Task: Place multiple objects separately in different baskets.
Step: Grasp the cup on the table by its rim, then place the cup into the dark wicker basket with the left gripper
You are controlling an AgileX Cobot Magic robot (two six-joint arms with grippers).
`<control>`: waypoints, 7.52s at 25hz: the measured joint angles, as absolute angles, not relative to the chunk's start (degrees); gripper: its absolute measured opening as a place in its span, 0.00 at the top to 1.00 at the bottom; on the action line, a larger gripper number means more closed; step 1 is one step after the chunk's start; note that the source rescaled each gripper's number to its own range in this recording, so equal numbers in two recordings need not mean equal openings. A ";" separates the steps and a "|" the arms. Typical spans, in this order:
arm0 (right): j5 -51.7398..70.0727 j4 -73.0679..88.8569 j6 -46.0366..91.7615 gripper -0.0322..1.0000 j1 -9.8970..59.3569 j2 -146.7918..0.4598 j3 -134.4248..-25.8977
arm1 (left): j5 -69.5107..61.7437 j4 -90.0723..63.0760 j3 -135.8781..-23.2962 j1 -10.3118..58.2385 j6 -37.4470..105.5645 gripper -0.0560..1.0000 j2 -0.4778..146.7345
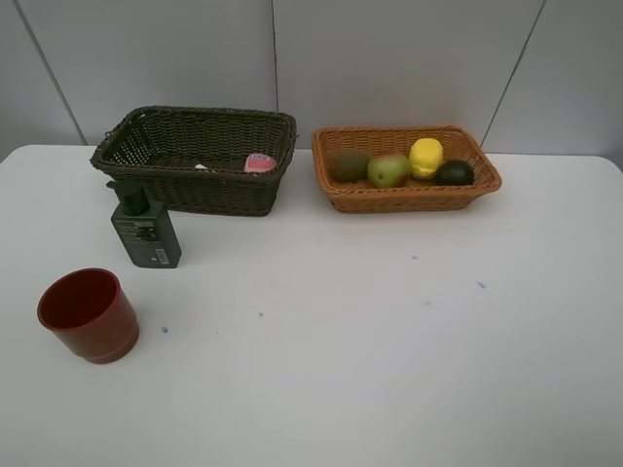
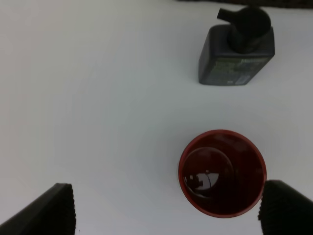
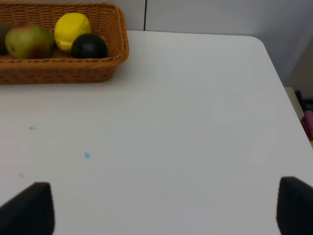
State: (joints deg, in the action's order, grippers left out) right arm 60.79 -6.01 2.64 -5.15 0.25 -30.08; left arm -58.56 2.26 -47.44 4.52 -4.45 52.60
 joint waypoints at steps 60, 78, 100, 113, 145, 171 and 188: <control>60.79 -6.01 2.64 0.01 -5.15 0.25 -30.08 | -31.47 -2.61 -33.68 4.52 -1.68 0.73 90.15; 60.79 -6.01 2.64 0.01 -5.15 0.25 -30.08 | -31.29 -2.82 -33.68 4.52 -1.66 0.95 89.98; 60.79 -6.01 2.64 0.01 -5.15 0.25 -30.08 | -56.47 -4.33 -59.80 4.52 -1.31 0.95 69.11; 60.79 -6.01 2.64 0.01 -5.15 0.25 -30.08 | -39.00 -3.98 -72.17 4.52 -1.26 0.95 88.47; 60.79 -6.01 2.64 0.01 -5.15 0.25 -30.08 | -40.63 0.63 -94.28 4.52 -4.02 0.95 124.90; 60.79 -6.01 2.64 0.01 -5.15 0.25 -30.08 | -40.18 0.85 -94.38 4.52 -4.45 0.00 123.34; 60.79 -6.01 2.64 0.01 -5.15 0.25 -30.08 | -44.31 0.00 -94.38 4.52 -4.45 0.00 115.46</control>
